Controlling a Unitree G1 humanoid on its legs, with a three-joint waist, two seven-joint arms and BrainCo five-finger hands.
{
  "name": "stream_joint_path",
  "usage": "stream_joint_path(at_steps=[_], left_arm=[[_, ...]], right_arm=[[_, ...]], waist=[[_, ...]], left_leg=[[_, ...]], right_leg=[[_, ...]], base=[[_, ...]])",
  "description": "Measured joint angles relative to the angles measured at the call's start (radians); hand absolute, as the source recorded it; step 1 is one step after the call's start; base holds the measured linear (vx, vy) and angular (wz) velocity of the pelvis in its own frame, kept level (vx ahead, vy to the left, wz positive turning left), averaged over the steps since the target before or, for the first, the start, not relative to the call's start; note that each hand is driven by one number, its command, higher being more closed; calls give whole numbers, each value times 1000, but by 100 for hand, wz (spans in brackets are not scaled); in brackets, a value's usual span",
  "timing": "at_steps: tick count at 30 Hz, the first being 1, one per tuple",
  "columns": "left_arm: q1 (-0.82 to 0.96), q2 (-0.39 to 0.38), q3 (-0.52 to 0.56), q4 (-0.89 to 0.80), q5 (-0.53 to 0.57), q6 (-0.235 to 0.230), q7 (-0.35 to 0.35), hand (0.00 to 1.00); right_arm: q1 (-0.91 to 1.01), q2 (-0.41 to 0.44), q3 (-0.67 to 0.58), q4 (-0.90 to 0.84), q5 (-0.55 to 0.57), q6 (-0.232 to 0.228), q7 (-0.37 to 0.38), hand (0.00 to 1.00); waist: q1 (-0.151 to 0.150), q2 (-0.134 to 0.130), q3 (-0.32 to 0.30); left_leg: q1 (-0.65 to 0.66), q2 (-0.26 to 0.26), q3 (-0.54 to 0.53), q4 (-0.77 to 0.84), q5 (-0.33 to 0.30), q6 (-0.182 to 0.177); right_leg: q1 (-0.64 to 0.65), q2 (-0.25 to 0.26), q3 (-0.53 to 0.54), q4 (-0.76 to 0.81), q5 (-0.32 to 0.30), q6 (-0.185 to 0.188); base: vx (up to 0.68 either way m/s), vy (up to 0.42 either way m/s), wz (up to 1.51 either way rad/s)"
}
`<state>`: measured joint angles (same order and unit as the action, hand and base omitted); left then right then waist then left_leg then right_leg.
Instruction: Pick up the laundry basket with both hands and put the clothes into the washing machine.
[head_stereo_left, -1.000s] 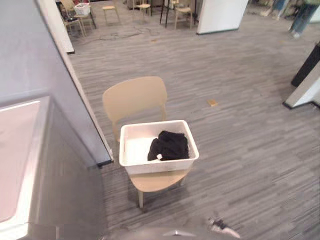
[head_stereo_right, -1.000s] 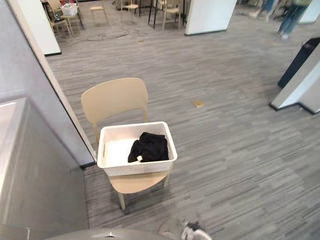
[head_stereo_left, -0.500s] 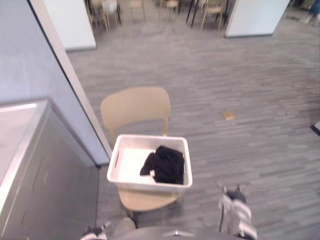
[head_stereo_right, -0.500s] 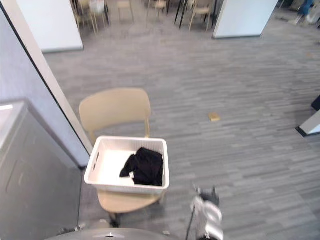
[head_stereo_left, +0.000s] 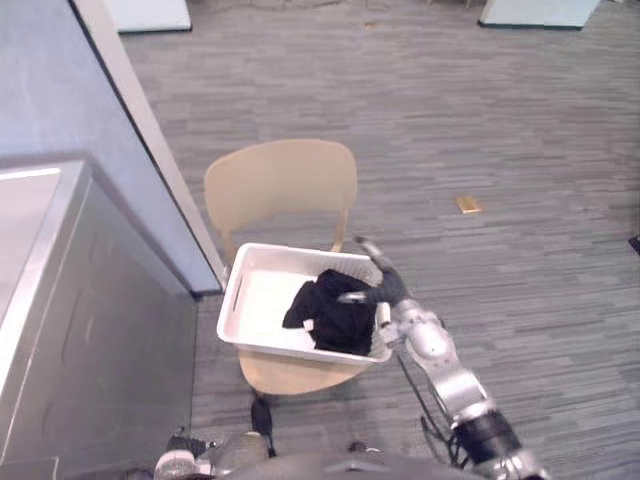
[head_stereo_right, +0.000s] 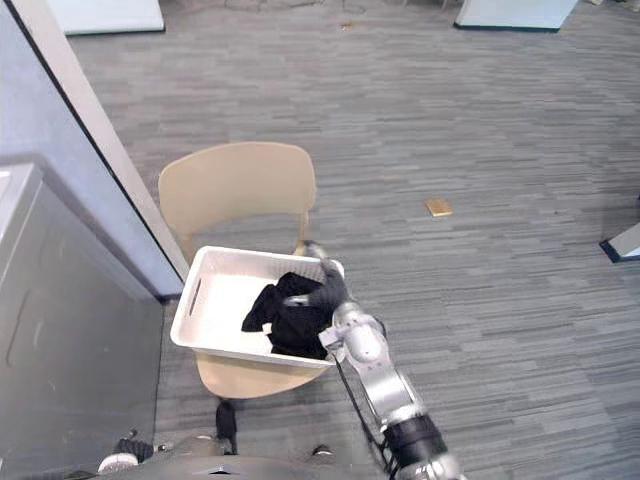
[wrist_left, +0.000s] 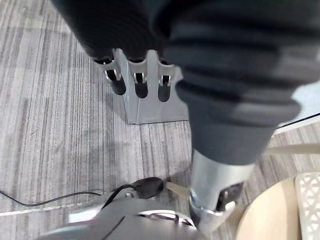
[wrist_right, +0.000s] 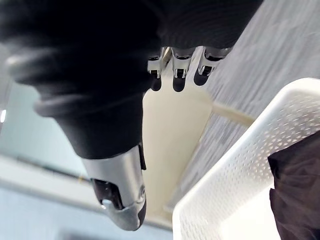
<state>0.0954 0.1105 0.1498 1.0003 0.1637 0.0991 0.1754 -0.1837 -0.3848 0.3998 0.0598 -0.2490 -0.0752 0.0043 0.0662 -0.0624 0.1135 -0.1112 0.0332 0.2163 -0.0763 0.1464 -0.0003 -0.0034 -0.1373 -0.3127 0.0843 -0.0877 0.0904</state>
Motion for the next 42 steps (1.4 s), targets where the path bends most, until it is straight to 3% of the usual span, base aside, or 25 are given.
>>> stream_joint_path(at_steps=[2,5,8,12,17,28,38,42], left_arm=[[-50,19,-29,0,19,-10,-4,0],[-95,35,-58,-9,20,-25,-4,0],[-107,49,-71,-7,18,-22,17,0],[-115,50,-74,-4,-6,-19,40,0],[-128,53,-75,-9,-67,-22,70,0],[-200,67,-160,-84,-124,-35,109,0],[-230,66,-229,-105,-121,-44,123,0],[-231,60,-234,-107,-121,-43,124,0]], right_arm=[[-212,-108,226,95,-105,-29,22,0],[-398,-172,441,209,-264,-70,41,0],[-483,-194,499,314,-347,-81,53,0],[-565,-264,494,437,-398,-58,50,0],[-583,-283,446,504,-432,-27,27,0],[-642,-283,368,673,-492,33,-29,0],[-675,-269,281,833,-506,42,-82,0],[-701,-246,249,890,-505,76,-99,0]], waist=[[28,-10,60],[63,-14,120],[86,-25,159],[95,-24,226],[95,-22,257],[95,21,316],[95,74,347],[97,85,353]], left_leg=[[-24,8,-29,0,17,2],[-60,16,-68,0,39,-3],[-103,19,-99,0,54,-7],[-147,20,-128,-1,78,-7],[-188,29,-135,-2,92,-12],[-256,43,-144,-2,114,-30],[-323,47,-154,-2,132,-30],[-351,47,-159,-2,135,-31]], right_leg=[[-14,10,-13,3,6,-8],[-37,20,-46,13,7,-13],[-80,22,-67,50,-6,-25],[-126,19,-88,87,-10,-27],[-177,18,-87,124,-16,-32],[-273,13,-83,188,-30,-42],[-351,14,-79,211,-34,-46],[-378,14,-81,211,-34,-46]], base=[[-56,-29,20],[-86,-21,31],[-83,-18,27],[-63,-2,15],[-43,-12,1],[-9,-35,-2],[24,-33,-2],[10,-7,0]])
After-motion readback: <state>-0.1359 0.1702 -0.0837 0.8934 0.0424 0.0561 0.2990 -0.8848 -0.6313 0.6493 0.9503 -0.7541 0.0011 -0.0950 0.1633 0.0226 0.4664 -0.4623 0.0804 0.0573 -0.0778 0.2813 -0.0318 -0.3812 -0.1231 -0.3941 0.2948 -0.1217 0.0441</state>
